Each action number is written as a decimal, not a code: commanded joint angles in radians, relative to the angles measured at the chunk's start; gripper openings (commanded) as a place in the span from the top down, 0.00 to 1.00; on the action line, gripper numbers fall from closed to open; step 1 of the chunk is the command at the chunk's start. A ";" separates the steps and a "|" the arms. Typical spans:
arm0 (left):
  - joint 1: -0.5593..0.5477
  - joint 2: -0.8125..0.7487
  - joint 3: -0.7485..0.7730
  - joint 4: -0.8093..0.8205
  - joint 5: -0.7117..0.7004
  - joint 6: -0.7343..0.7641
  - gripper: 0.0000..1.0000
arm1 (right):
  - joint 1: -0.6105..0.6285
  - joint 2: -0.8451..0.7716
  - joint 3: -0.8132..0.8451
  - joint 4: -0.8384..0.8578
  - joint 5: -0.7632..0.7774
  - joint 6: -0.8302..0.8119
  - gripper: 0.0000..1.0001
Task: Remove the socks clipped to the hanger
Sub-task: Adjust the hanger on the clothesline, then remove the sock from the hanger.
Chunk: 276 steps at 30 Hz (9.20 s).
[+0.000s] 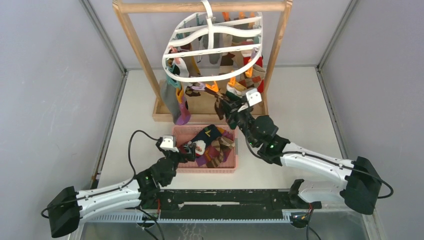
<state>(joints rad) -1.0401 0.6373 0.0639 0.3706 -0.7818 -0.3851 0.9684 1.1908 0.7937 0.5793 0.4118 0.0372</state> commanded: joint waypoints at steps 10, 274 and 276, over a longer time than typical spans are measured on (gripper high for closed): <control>-0.005 0.048 0.038 0.059 0.011 -0.007 0.00 | -0.314 -0.163 -0.039 -0.083 -0.148 0.190 0.97; -0.116 0.386 0.377 0.337 0.174 0.379 1.00 | 0.119 -0.230 -0.159 -0.242 -0.200 0.078 0.89; -0.117 0.426 0.412 0.337 0.173 0.383 1.00 | 0.092 -0.250 -0.168 -0.253 -0.209 0.086 0.86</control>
<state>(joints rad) -1.1545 1.0096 0.3679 0.6559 -0.5835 -0.0425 1.1007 0.9894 0.6155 0.3420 0.1692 0.1238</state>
